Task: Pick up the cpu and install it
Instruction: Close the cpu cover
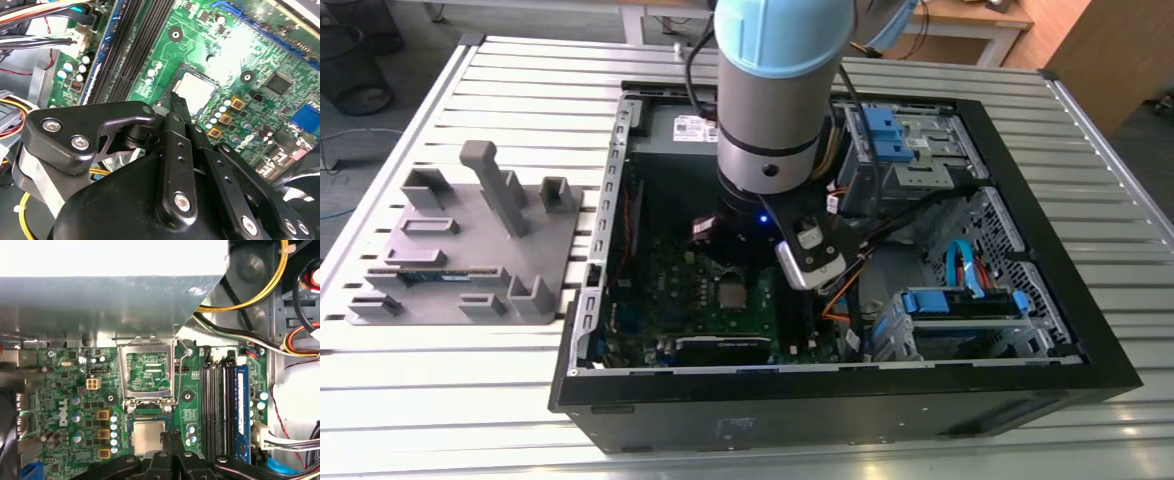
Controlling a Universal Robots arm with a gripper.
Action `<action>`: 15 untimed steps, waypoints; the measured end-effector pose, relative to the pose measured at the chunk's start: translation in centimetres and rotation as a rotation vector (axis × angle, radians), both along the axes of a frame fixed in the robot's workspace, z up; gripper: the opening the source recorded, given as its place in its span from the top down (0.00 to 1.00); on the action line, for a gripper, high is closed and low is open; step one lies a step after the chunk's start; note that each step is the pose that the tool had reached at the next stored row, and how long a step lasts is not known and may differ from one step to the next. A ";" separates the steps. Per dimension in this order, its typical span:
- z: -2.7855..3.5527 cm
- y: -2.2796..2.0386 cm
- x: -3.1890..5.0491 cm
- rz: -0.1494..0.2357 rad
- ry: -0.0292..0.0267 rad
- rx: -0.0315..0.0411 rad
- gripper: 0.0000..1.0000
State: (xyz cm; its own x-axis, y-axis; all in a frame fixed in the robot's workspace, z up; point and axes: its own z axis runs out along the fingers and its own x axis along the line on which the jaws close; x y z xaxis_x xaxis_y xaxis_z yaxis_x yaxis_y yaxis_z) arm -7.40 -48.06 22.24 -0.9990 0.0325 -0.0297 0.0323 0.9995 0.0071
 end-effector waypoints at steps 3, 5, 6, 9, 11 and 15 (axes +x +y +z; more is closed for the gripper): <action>-0.03 0.20 0.22 0.004 -0.0001 0.0000 0.89; -0.07 0.27 0.28 0.012 -0.0002 0.0002 0.89; -0.09 0.27 0.30 0.019 -0.0001 0.0001 0.89; -0.13 0.27 0.31 0.058 0.0000 0.0000 0.89; -0.17 0.27 0.32 0.094 0.0000 0.0000 0.89; -0.23 0.27 0.33 0.155 0.0000 -0.0002 0.89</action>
State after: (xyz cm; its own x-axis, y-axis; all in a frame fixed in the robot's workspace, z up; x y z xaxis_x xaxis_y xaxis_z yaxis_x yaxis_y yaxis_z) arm -7.07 -47.79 22.01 -0.9920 -0.1225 -0.0297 -0.1228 0.9924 0.0069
